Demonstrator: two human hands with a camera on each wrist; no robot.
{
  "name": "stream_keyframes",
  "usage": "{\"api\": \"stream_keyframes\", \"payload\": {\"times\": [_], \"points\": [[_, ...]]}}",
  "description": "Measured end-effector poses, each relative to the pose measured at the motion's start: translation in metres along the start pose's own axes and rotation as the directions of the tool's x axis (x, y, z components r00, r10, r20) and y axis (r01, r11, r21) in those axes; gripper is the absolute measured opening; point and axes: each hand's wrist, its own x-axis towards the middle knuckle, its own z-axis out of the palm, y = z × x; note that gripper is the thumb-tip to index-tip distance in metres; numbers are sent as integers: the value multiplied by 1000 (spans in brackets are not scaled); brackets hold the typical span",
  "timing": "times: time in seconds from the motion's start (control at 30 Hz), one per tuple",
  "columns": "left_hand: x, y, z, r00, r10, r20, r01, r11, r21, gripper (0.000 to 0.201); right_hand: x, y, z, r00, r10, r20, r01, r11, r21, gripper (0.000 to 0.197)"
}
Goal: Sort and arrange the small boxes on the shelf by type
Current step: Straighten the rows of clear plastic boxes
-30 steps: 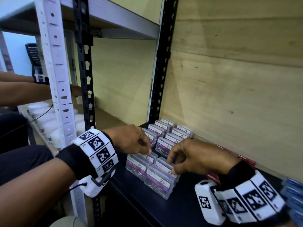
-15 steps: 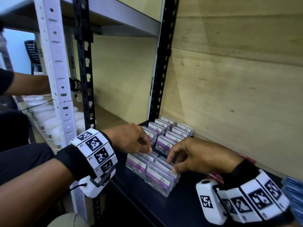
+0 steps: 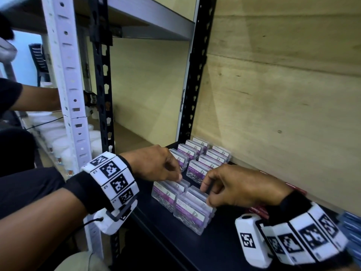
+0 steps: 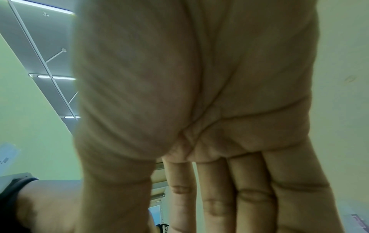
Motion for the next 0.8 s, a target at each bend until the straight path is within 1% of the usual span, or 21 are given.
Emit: {"api": "stream_keyframes", "payload": {"times": [0.23, 0.3, 0.33, 0.4, 0.5, 0.57, 0.67, 0.8], "points": [[4, -2, -2, 1000, 11, 13, -11, 999, -30, 17, 2, 2, -1, 1000, -6, 2, 6, 1000, 8, 24], [8, -4, -6, 1000, 7, 6, -7, 1000, -17, 18, 3, 4, -2, 1000, -2, -17, 2, 1000, 17, 24], [11, -6, -8, 1000, 5, -11, -5, 1000, -5, 18, 4, 5, -4, 999, 2, -39, -1, 1000, 25, 25], [19, -10, -13, 997, 6, -83, -4, 1000, 25, 20, 10, 7, -9, 994, 14, -109, -11, 999, 31, 27], [34, -15, -20, 974, 22, -223, -4, 997, 82, 20, 27, 7, -20, 981, 26, -190, -33, 999, -33, 27], [44, -19, -24, 962, 41, -270, -11, 994, 112, 18, 40, 6, -26, 977, 30, -212, -47, 996, -75, 25], [58, -27, -27, 967, 34, -253, 5, 988, 155, 19, 58, 5, -33, 977, 53, -205, -76, 992, -102, 20], [69, -30, -27, 985, -4, -171, 36, 983, 182, 25, 75, 4, -34, 982, 82, -171, -109, 982, -153, 22]]}}
